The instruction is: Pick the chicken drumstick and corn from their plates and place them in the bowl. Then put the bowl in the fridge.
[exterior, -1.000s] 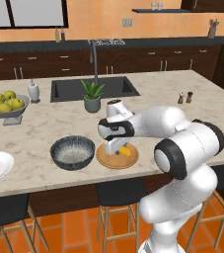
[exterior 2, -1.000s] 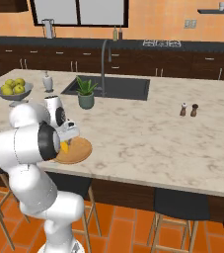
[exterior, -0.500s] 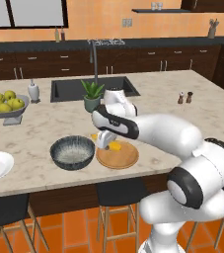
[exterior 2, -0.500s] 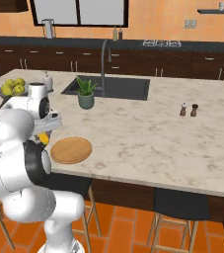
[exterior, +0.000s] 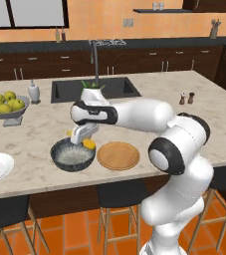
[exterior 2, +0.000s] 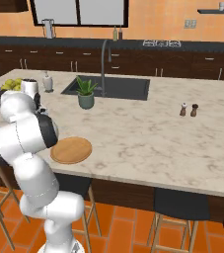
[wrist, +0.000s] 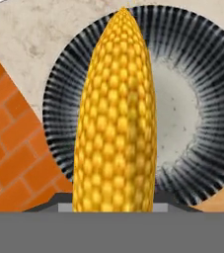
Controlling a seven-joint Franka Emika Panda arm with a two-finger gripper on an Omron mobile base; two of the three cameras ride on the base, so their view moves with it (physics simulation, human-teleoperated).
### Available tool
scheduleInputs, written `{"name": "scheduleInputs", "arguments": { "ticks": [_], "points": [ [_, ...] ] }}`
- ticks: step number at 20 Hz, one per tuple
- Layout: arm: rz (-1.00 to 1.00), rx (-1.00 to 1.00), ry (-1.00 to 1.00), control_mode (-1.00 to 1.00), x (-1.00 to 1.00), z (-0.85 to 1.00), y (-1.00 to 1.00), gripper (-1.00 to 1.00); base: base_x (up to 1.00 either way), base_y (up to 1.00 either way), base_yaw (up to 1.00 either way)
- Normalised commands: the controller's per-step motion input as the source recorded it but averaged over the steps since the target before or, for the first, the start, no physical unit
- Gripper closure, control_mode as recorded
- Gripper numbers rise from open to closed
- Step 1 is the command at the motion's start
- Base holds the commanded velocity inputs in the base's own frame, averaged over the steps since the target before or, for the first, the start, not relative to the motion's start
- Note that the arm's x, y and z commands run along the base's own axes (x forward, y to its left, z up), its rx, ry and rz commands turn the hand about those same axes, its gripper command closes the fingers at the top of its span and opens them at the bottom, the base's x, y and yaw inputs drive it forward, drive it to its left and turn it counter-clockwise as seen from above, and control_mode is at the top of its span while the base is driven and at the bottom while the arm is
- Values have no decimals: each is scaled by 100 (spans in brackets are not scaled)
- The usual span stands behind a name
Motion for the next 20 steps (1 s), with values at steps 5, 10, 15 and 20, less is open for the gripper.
{"name": "scheduleInputs", "arguments": {
  "ticks": [5,10,15,20],
  "points": [
    [0,-4,9,-100,54,-29,67,100,0,0,0],
    [0,-9,4,-100,21,-52,27,100,0,0,0],
    [0,-10,0,-100,0,-34,0,100,0,0,0],
    [0,-4,1,-100,2,-27,0,100,0,0,0]
  ]
}}
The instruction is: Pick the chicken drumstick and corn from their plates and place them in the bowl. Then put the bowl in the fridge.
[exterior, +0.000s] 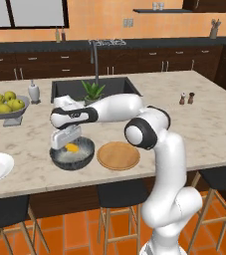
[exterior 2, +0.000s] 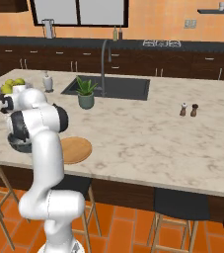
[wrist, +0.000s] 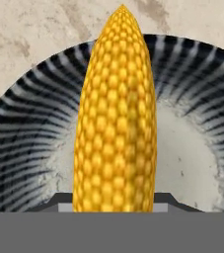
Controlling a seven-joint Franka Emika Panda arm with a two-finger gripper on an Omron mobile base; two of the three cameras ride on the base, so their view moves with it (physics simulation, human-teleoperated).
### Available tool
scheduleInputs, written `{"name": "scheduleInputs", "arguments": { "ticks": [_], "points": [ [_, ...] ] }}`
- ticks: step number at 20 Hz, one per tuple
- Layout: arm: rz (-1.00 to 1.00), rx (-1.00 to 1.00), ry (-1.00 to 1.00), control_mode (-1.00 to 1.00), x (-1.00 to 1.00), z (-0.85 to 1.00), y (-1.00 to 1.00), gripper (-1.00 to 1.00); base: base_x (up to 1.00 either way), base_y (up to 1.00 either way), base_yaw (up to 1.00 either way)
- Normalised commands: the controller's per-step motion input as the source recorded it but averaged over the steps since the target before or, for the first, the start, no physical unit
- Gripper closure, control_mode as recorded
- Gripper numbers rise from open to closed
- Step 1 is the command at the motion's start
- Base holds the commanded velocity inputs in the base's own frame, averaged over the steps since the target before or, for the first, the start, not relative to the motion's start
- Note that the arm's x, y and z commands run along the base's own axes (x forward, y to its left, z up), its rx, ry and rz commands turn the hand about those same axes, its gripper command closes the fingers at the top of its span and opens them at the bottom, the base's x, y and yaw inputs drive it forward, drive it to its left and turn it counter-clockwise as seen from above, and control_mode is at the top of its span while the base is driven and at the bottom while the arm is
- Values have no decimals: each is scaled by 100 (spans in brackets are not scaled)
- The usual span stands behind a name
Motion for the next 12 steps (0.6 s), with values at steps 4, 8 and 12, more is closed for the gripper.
{"name": "scheduleInputs", "arguments": {
  "ticks": [4,8,12],
  "points": [
    [0,0,0,-100,0,-35,-5,100,0,0,0],
    [0,0,0,-100,-21,-23,-13,100,0,0,0],
    [0,0,0,-100,-31,-11,-4,-100,0,0,0]
  ]
}}
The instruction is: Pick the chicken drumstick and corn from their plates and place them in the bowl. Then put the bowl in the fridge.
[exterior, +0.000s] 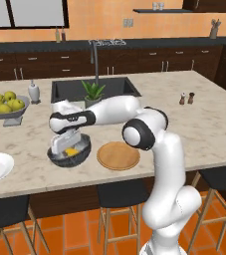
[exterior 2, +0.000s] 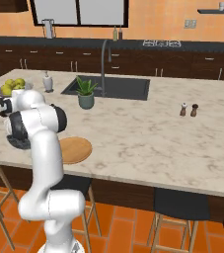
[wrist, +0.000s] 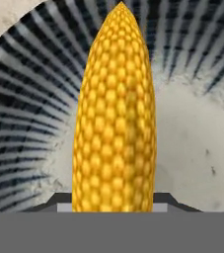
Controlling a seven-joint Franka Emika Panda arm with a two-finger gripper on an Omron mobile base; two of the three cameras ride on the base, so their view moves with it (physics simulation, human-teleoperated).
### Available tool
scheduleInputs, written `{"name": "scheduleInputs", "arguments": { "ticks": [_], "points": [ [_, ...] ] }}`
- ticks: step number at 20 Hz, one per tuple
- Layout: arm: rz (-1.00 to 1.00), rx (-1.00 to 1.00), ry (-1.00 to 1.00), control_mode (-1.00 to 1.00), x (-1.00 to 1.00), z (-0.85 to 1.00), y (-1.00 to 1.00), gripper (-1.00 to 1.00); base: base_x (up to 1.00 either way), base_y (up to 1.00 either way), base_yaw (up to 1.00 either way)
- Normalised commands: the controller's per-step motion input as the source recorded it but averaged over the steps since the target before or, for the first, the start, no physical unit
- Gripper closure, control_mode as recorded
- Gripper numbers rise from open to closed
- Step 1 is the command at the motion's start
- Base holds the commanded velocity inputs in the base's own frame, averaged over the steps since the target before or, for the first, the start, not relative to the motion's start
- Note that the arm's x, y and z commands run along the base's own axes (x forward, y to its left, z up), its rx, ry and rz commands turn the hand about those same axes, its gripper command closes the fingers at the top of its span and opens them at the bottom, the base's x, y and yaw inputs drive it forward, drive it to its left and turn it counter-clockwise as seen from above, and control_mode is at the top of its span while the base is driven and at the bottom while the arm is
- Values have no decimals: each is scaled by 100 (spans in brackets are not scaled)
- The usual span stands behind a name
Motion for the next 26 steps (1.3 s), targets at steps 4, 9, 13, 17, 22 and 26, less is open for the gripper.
{"name": "scheduleInputs", "arguments": {
  "ticks": [4,9,13,17,22,26],
  "points": [
    [0,0,0,-100,-31,3,-12,-100,0,0,0],
    [0,0,0,-100,-25,26,-23,-100,0,0,0],
    [0,0,-2,-100,-32,83,-31,-100,0,0,0],
    [0,1,-4,-100,-89,75,-41,-100,0,0,0],
    [-2,0,-17,-100,-100,34,-56,-100,0,0,0],
    [-10,2,-10,-100,-100,3,-92,-100,0,0,0]
  ]
}}
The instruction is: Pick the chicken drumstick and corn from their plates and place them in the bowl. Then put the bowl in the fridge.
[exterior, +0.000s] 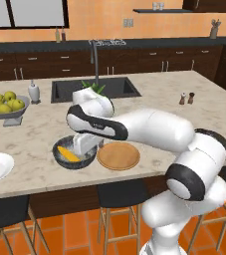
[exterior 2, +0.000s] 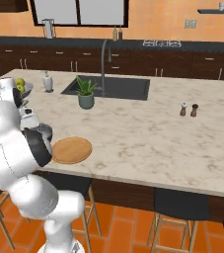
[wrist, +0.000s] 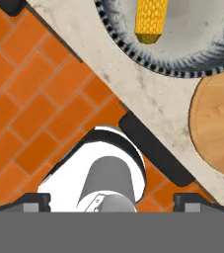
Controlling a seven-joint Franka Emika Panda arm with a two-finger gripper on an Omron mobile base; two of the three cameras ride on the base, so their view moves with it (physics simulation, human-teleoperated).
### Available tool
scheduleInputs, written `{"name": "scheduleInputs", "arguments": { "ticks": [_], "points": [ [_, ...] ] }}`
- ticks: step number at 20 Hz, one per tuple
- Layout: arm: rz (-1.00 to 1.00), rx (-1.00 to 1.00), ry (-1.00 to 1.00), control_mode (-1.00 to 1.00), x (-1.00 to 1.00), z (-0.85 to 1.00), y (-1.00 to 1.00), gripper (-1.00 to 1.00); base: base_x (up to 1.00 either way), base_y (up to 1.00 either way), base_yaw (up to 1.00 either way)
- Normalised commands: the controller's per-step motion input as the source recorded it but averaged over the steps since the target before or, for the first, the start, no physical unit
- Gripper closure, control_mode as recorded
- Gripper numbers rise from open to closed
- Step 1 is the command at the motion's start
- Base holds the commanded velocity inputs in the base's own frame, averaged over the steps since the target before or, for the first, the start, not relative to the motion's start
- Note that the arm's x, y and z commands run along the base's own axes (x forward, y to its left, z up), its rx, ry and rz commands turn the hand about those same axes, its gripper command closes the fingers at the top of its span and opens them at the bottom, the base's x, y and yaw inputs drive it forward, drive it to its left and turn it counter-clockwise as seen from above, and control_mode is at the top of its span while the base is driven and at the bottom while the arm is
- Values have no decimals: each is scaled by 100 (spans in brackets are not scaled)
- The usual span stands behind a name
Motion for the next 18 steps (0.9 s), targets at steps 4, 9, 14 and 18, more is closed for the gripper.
{"name": "scheduleInputs", "arguments": {
  "ticks": [4,9,14,18],
  "points": [
    [-12,5,-4,-100,-89,0,-87,-100,0,0,0],
    [-6,0,0,-100,-21,0,-26,-100,0,0,0],
    [0,0,0,100,-5,0,0,-100,-14,13,0],
    [0,0,0,100,0,0,0,-100,-7,90,-5]
  ]
}}
